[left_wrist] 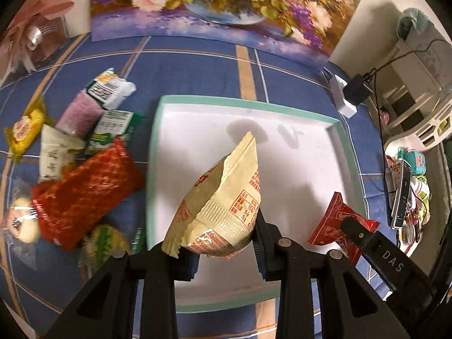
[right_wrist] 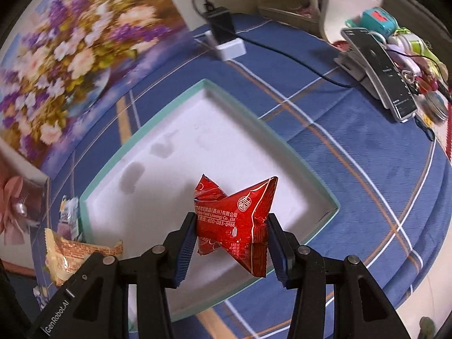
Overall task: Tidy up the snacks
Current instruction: 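Carry both packs over the white tray and open both grippers to drop them, then move both grippers back to the pile, left toward the clear bun bag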
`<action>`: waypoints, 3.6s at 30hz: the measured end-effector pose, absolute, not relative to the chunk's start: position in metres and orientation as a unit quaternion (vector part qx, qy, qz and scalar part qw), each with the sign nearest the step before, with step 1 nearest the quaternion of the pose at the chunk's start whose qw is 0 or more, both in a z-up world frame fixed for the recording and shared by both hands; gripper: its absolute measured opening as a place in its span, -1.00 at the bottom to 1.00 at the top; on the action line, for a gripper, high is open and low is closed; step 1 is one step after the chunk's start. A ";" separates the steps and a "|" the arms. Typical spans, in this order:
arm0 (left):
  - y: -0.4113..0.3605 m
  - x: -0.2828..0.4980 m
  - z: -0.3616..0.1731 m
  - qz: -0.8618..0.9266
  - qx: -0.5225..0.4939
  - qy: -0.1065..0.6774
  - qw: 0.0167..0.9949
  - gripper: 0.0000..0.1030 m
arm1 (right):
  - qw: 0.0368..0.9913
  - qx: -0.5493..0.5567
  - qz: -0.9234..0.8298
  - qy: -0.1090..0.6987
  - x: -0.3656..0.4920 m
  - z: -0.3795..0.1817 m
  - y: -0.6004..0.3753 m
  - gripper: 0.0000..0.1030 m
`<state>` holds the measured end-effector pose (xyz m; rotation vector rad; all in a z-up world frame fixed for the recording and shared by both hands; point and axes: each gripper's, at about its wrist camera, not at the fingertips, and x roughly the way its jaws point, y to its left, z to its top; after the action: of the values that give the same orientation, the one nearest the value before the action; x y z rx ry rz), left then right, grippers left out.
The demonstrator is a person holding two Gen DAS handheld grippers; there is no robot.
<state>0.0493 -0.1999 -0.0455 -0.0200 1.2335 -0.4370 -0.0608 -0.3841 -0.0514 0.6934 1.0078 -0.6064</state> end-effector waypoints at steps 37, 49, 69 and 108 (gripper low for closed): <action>-0.153 0.060 -0.018 -0.100 -0.005 0.534 0.840 0.69 | 0.805 0.242 -0.260 0.475 -0.051 -0.039 -0.359 0.57; -0.099 0.071 -0.025 0.002 0.014 0.551 0.834 0.83 | 0.821 0.209 -0.214 0.487 -0.037 -0.034 -0.316 0.74; 0.030 0.085 -0.022 0.096 -0.111 0.556 0.818 0.85 | 0.845 0.169 -0.110 0.495 -0.004 -0.030 -0.222 1.00; 0.048 0.106 -0.119 0.073 -0.182 0.642 0.741 0.81 | 0.805 0.126 -0.015 0.580 0.028 -0.092 -0.137 0.35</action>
<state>0.1062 0.0482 -0.1186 -0.4000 1.4070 0.1608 0.0283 -0.1366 -0.0915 0.2691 1.2410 -0.0319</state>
